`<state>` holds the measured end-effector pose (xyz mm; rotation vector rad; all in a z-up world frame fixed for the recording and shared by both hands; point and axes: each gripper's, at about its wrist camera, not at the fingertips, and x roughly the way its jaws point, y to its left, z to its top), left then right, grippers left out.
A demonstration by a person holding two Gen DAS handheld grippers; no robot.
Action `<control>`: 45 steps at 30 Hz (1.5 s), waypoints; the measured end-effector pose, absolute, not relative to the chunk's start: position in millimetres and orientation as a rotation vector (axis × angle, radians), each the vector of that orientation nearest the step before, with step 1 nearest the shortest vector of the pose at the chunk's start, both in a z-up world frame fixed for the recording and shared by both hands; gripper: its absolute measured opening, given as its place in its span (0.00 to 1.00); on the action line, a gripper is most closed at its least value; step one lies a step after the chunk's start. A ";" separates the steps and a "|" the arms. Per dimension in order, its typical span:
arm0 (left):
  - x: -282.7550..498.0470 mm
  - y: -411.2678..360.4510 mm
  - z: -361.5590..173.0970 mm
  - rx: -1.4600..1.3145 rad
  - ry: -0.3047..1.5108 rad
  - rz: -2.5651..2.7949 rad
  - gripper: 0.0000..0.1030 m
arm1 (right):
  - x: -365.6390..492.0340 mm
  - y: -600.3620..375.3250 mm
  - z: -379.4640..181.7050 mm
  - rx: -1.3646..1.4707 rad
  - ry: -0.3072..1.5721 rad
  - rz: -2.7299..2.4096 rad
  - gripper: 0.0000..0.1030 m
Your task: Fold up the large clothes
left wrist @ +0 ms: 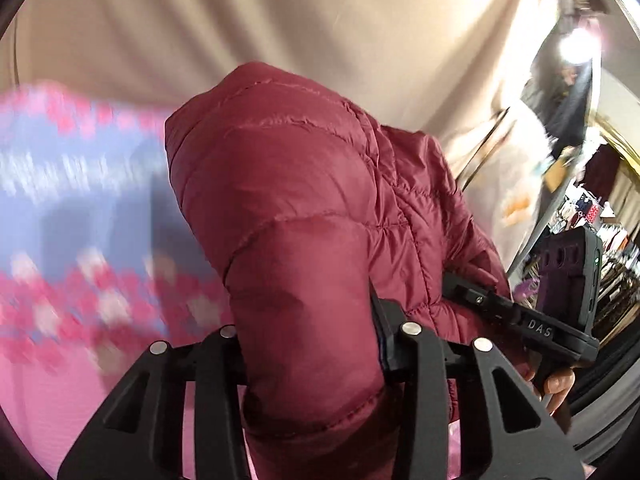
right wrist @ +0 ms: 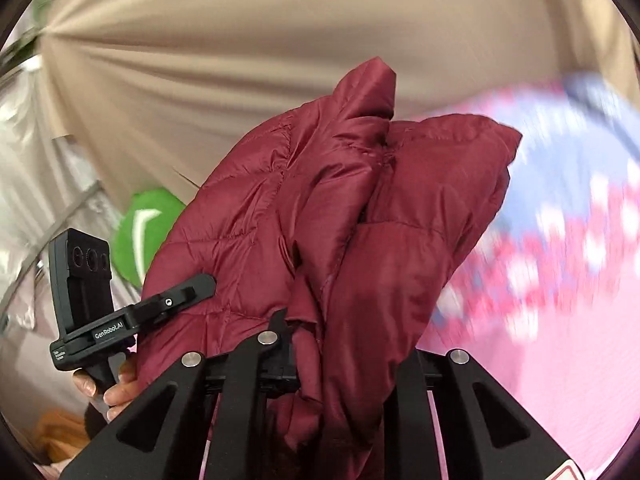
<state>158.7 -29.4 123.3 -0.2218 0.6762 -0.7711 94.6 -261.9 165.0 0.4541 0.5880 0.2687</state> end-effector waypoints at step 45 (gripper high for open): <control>172.0 43.9 2.6 0.144 0.743 -0.088 0.60 | 171.9 -90.1 47.1 0.097 0.793 0.065 0.00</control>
